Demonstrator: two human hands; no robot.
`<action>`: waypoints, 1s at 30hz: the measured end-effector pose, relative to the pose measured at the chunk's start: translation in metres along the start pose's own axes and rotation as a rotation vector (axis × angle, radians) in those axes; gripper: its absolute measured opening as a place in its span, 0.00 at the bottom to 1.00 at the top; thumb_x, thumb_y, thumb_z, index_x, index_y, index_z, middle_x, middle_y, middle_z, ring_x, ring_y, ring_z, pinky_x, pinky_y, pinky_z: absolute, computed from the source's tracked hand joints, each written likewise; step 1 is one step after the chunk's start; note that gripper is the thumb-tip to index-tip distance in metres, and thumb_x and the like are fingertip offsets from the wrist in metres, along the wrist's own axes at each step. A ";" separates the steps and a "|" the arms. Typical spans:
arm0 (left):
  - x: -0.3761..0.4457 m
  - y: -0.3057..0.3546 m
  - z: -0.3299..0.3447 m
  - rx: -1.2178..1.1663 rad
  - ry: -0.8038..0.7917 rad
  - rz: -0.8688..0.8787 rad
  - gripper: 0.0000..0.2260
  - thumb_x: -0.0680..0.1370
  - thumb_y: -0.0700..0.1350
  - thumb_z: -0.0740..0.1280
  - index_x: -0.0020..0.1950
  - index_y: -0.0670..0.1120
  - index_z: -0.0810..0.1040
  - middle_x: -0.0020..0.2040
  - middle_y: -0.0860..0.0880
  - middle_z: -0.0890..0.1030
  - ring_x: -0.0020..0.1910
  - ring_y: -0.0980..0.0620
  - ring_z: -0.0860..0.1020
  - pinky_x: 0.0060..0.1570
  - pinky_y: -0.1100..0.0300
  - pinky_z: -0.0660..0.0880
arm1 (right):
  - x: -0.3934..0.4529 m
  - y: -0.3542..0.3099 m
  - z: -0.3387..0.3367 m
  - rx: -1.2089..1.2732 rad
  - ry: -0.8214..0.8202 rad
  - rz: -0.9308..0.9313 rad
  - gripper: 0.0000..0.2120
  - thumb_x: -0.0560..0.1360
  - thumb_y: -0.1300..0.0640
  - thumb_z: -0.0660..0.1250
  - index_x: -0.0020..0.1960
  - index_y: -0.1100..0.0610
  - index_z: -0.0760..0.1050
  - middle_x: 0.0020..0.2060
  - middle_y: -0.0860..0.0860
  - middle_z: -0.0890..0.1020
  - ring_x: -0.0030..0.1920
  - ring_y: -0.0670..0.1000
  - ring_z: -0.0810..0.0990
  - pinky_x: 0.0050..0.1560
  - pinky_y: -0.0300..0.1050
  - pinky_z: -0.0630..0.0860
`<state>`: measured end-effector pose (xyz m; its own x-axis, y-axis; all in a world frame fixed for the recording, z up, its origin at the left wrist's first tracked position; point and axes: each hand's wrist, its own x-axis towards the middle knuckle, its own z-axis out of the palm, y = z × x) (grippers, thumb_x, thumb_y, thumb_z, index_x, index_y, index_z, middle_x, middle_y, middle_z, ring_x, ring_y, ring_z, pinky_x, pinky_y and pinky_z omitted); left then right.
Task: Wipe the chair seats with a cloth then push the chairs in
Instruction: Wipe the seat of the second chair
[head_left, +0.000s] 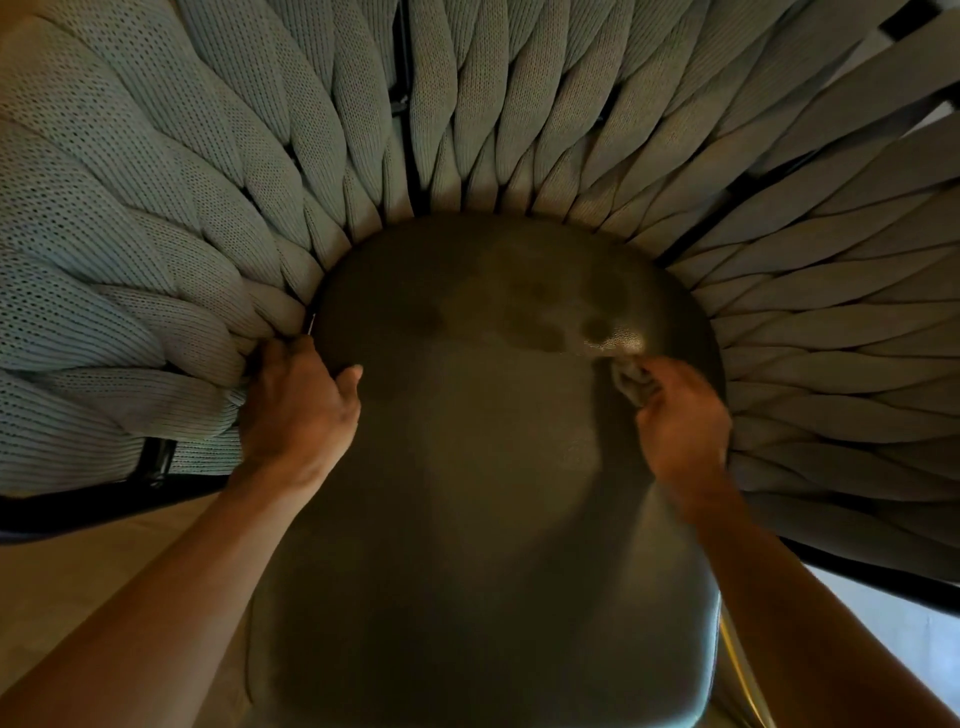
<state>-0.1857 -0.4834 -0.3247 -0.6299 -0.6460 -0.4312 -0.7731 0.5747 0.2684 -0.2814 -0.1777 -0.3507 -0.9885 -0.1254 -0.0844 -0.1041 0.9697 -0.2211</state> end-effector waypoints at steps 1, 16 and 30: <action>0.001 0.001 0.001 -0.007 0.006 0.003 0.25 0.78 0.53 0.66 0.69 0.41 0.68 0.66 0.39 0.69 0.63 0.37 0.70 0.54 0.41 0.72 | 0.003 0.011 -0.001 -0.005 0.003 0.013 0.17 0.70 0.69 0.68 0.57 0.58 0.78 0.51 0.59 0.80 0.49 0.62 0.78 0.46 0.57 0.77; 0.016 -0.011 0.008 -0.149 0.049 0.049 0.20 0.80 0.53 0.62 0.67 0.44 0.74 0.60 0.39 0.76 0.59 0.40 0.75 0.52 0.49 0.72 | 0.002 -0.051 0.025 0.227 0.162 -0.021 0.18 0.66 0.68 0.63 0.52 0.56 0.82 0.48 0.55 0.83 0.48 0.60 0.80 0.48 0.52 0.78; 0.009 0.002 -0.005 -0.322 0.079 -0.026 0.28 0.83 0.55 0.45 0.59 0.38 0.77 0.55 0.33 0.79 0.56 0.36 0.76 0.53 0.50 0.69 | -0.014 -0.249 0.068 0.366 0.001 -0.376 0.08 0.73 0.54 0.69 0.51 0.54 0.81 0.41 0.53 0.82 0.42 0.56 0.81 0.42 0.50 0.79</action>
<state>-0.1928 -0.4907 -0.3238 -0.6040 -0.7026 -0.3762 -0.7647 0.3778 0.5220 -0.2345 -0.4314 -0.3608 -0.8901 -0.4507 0.0672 -0.4073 0.7207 -0.5609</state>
